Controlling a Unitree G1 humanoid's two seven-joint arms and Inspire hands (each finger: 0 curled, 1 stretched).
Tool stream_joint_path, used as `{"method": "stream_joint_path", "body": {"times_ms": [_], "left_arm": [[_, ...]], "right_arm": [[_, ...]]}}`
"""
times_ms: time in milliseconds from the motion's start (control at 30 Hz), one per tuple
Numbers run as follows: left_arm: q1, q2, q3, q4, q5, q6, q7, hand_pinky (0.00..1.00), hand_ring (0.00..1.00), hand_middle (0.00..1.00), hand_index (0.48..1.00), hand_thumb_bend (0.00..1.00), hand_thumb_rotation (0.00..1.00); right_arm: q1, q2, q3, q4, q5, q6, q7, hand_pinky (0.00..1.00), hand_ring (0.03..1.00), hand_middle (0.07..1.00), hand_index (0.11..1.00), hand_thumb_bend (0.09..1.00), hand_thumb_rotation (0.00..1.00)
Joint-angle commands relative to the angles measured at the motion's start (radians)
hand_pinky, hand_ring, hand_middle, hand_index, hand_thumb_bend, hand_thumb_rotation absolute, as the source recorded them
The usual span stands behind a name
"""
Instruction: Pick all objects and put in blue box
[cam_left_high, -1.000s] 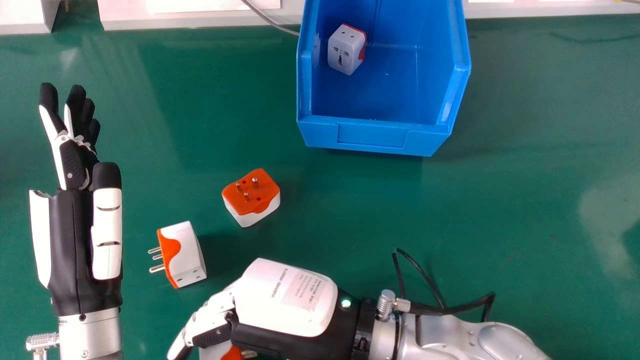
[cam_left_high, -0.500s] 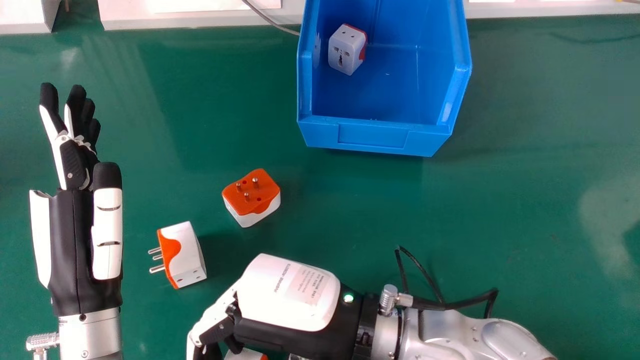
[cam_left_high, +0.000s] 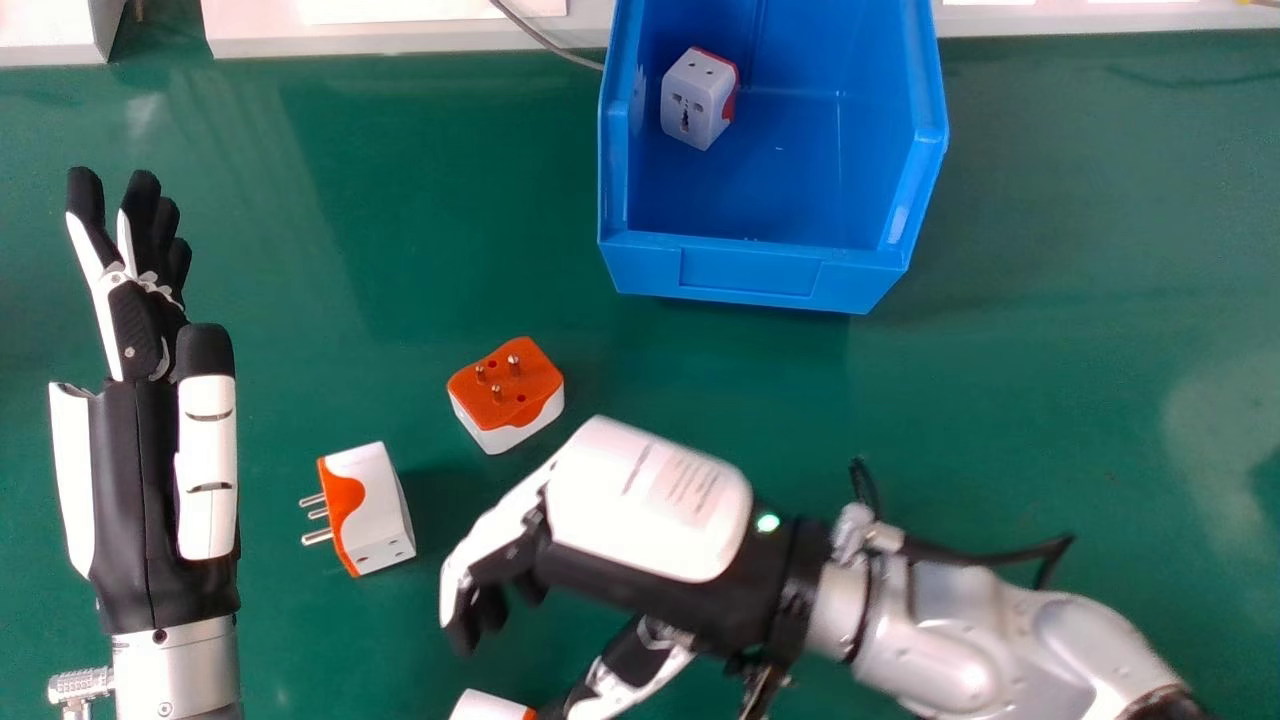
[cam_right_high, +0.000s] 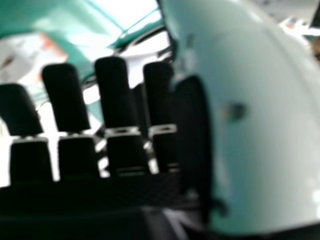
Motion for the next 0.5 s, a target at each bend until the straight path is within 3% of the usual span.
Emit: {"method": "stream_joint_path", "body": {"times_ms": [0,233,367,467], "left_arm": [[-0.002,0.009,0.003,-0.010,0.006,-0.018,-0.002,1.00,1.00,1.00,0.992,0.48,0.95],[-0.007,0.010,0.003,-0.002,0.009,-0.018,-0.002,1.00,1.00,1.00,0.992,0.49,0.95],[-0.006,0.008,0.002,-0.010,0.010,-0.015,0.000,1.00,1.00,1.00,0.992,0.49,0.95],[-0.007,0.009,0.001,-0.009,0.001,-0.015,-0.004,1.00,1.00,1.00,0.992,0.49,0.95]], "right_arm": [[-0.013,-0.016,-0.044,-0.053,0.052,-0.021,-0.003,0.31,0.384,0.475,0.496,0.531,0.00],[-0.025,-0.044,-0.096,-0.076,0.111,-0.040,0.023,0.28,0.375,0.480,0.489,0.530,0.00],[-0.020,-0.028,-0.082,-0.047,0.103,-0.043,0.028,0.29,0.379,0.489,0.490,0.527,0.00],[-0.009,-0.028,-0.056,-0.044,0.075,-0.030,0.053,0.30,0.382,0.495,0.494,0.524,0.00]]}}
